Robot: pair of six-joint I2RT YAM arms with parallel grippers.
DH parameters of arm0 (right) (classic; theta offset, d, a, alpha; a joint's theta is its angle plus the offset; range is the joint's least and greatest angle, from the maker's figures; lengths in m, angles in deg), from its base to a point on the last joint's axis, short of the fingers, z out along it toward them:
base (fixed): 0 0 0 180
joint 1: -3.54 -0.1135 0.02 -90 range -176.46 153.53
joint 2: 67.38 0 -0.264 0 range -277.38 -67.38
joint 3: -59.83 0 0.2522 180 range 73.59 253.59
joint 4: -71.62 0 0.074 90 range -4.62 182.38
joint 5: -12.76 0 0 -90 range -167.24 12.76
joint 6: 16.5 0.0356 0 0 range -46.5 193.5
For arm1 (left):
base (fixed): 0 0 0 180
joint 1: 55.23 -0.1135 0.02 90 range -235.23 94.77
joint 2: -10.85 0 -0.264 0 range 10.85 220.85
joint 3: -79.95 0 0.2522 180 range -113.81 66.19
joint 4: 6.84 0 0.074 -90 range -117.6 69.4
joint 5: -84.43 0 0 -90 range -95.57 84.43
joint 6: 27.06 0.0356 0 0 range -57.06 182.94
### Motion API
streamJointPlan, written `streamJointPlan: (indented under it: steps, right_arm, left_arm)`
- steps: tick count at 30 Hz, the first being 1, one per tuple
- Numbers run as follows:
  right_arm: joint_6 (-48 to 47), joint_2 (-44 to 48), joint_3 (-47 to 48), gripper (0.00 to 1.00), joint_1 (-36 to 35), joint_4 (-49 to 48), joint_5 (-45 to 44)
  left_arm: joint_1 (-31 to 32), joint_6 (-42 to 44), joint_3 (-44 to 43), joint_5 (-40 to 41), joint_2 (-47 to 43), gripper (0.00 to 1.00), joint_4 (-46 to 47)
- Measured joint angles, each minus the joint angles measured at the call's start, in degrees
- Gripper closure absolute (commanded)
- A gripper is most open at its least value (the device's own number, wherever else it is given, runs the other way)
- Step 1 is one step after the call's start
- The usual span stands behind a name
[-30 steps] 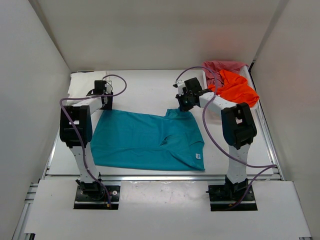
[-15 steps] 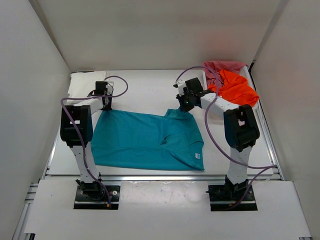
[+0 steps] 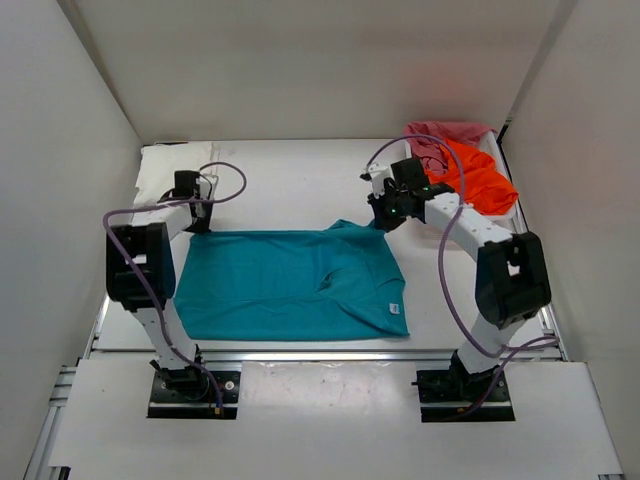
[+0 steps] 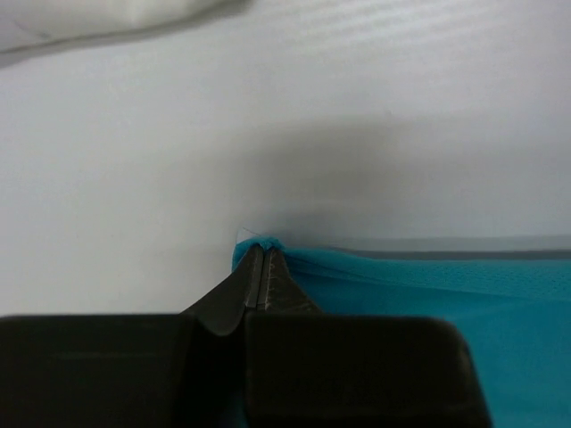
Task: Fold and stack the t-shirts
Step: Grap the side of the flattened tshirt furthest away from the robot with both arms, then fold the other side of the tshirt into a rectangle
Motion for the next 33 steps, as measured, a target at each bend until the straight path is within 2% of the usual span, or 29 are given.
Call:
streamJointPlan:
  steps: [7,14,22,30,31,33]
  right_arm:
    - [-4.5,11.4,-7.9,1.00,-0.9,4.0,1.5]
    - [-7.2,16.4,-12.8,1.00,-2.2,8.3,3.7]
    - [-11.3,16.5,-12.2,1.00,-3.4,17.2,7.8]
    - [-16.7,16.0,-10.0,1.00,-6.7,24.2,9.7]
    - [-17.2,15.6,-10.0,0.98,-6.9,24.9,10.0]
    - [-18.3,14.9,-10.1,0.86,-7.0,25.6,10.4]
  left_arm:
    - [2.3,7.1,8.8,-0.2,-16.0,1.00,-2.1]
    - [2.0,11.1,18.8,-0.3,-28.2,1.00,-5.4]
    - [1.9,15.7,26.7,-0.1,-34.6,1.00,-10.9]
    - [1.6,18.6,28.3,0.3,-36.2,1.00,-10.8]
    - [2.0,18.9,28.9,0.4,-36.5,1.00,-10.4]
    - [3.1,19.6,30.5,1.0,-37.2,1.00,-10.3]
